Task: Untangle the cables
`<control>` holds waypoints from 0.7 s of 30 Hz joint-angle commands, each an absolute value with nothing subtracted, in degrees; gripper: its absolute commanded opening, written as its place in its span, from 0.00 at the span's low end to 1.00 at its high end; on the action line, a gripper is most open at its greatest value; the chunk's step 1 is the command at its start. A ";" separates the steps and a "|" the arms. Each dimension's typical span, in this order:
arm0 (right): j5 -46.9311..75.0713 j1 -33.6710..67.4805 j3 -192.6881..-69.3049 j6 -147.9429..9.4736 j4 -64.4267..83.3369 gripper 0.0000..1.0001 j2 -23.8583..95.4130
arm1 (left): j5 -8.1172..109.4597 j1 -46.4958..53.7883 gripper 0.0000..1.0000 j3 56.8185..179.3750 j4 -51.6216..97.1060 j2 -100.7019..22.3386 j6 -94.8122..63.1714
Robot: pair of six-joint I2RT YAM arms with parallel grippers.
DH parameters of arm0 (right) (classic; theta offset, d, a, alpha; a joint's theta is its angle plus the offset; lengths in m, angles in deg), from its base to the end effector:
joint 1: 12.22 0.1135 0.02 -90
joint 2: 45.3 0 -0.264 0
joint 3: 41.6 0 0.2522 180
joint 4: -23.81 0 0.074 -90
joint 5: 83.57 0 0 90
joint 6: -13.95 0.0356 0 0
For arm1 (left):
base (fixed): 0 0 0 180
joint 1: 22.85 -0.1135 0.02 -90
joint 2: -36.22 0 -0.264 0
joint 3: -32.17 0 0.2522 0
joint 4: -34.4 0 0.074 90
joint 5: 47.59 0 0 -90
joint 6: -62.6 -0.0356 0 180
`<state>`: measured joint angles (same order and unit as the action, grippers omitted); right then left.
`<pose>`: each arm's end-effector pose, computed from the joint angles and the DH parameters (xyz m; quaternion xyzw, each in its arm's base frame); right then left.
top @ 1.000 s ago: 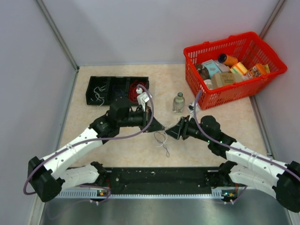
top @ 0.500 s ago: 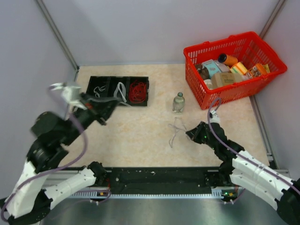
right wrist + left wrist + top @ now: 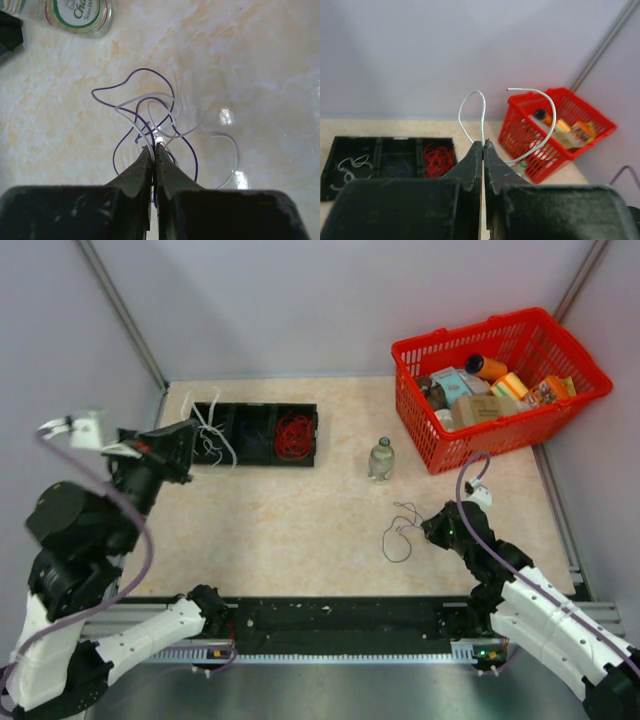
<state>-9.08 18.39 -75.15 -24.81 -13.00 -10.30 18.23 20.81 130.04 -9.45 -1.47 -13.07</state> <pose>0.1261 0.0636 0.1915 0.2176 0.8666 0.1915 0.4062 0.0381 -0.0162 0.5237 -0.0138 0.6096 -0.2695 0.7454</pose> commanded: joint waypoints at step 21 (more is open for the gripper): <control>5.20 18.01 -77.07 -35.79 -4.37 0.00 -10.15 | 36.50 0.26 0.00 125.13 -7.75 -21.18 -1.74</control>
